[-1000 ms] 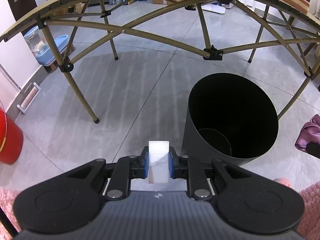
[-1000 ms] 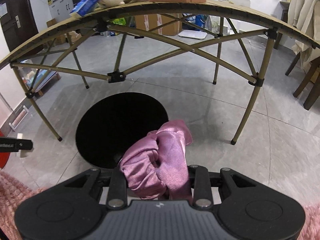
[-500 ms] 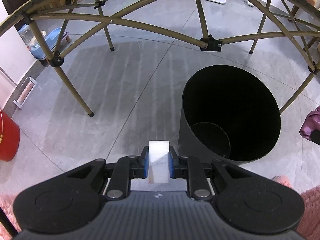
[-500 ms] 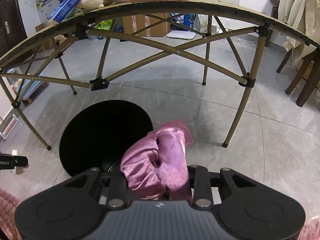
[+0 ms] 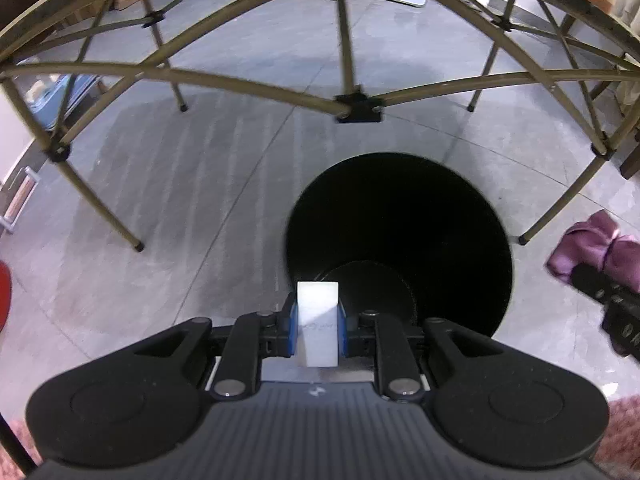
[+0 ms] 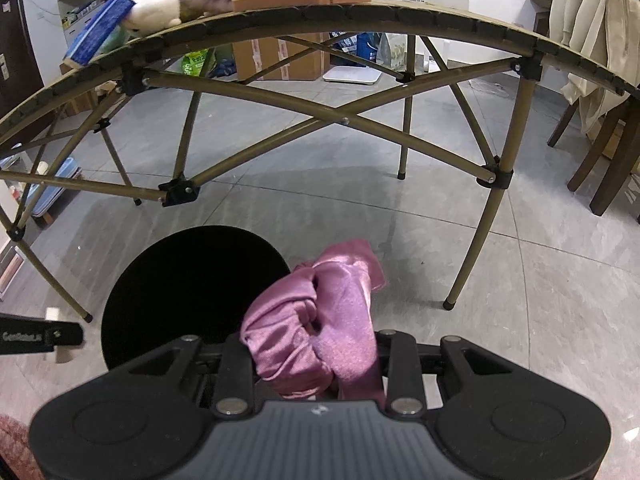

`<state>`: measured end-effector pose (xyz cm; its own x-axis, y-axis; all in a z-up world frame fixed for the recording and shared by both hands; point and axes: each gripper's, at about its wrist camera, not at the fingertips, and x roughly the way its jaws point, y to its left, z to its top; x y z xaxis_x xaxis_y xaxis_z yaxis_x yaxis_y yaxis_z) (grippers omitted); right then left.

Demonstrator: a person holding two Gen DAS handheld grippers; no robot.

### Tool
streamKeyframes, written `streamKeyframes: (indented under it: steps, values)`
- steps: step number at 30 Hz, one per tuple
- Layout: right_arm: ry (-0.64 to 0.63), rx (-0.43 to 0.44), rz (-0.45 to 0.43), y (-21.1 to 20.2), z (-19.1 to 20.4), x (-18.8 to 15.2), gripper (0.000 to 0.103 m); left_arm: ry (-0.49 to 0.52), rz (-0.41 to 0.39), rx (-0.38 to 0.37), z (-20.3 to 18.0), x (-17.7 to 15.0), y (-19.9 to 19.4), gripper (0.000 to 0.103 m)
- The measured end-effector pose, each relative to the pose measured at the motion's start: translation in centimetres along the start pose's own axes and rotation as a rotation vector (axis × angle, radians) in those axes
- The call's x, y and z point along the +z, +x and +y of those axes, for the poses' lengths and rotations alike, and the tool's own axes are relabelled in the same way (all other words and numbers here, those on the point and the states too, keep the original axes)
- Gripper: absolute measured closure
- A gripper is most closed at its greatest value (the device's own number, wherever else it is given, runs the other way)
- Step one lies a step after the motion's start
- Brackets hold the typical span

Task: Collect trash
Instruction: 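Carry the scrunchie and white block with both tools over the black bin, then open the left tool to drop the white block into the bin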

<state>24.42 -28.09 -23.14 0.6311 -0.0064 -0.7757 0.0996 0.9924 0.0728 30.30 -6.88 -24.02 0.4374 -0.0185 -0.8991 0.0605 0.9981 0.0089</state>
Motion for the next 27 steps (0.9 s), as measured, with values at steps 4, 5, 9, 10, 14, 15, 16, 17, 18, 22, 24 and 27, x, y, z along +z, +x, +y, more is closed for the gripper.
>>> streamKeyframes:
  steps: [4,5,9,10,14,15,16,17,18,22,24,27]
  values:
    - [0.002,-0.004,0.003,0.8,-0.1,0.5,0.073,0.008,-0.001,-0.016,-1.6,1.1,0.6,0.084]
    - [0.002,-0.005,0.003,1.0,-0.1,0.5,0.073,0.007,0.001,-0.021,-1.9,1.4,0.8,0.084]
    - [0.011,-0.012,0.002,1.8,-0.4,1.1,0.073,-0.001,0.007,-0.023,-3.0,2.2,1.5,0.084]
    - [0.011,-0.014,0.002,1.9,-0.4,1.2,0.073,-0.006,0.009,-0.026,-3.1,2.4,1.7,0.084]
    - [0.01,-0.02,-0.003,2.6,-0.6,1.6,0.073,-0.027,0.028,-0.023,-3.8,2.8,2.6,0.084]
    - [0.011,-0.022,-0.003,2.7,-0.6,1.7,0.073,-0.032,0.034,-0.022,-3.9,2.9,2.9,0.084]
    - [0.013,-0.023,-0.002,2.9,-0.6,1.8,0.073,-0.036,0.039,-0.021,-4.1,3.0,3.1,0.084]
    - [0.015,-0.023,-0.002,3.1,-0.7,1.8,0.073,-0.04,0.043,-0.019,-4.3,3.0,3.3,0.084]
    - [0.015,-0.023,-0.001,3.2,-0.7,1.9,0.073,-0.043,0.045,-0.018,-4.4,3.1,3.4,0.084]
    - [0.009,-0.028,0.004,3.6,-0.8,1.8,0.073,-0.046,0.056,-0.017,-5.2,3.0,4.0,0.084]
    - [0.01,-0.03,0.007,3.7,-1.0,1.7,0.073,-0.046,0.062,-0.015,-5.7,3.0,4.1,0.084]
    - [0.014,-0.034,0.001,3.6,-1.3,1.7,0.073,-0.048,0.066,-0.015,-6.2,3.1,4.3,0.084]
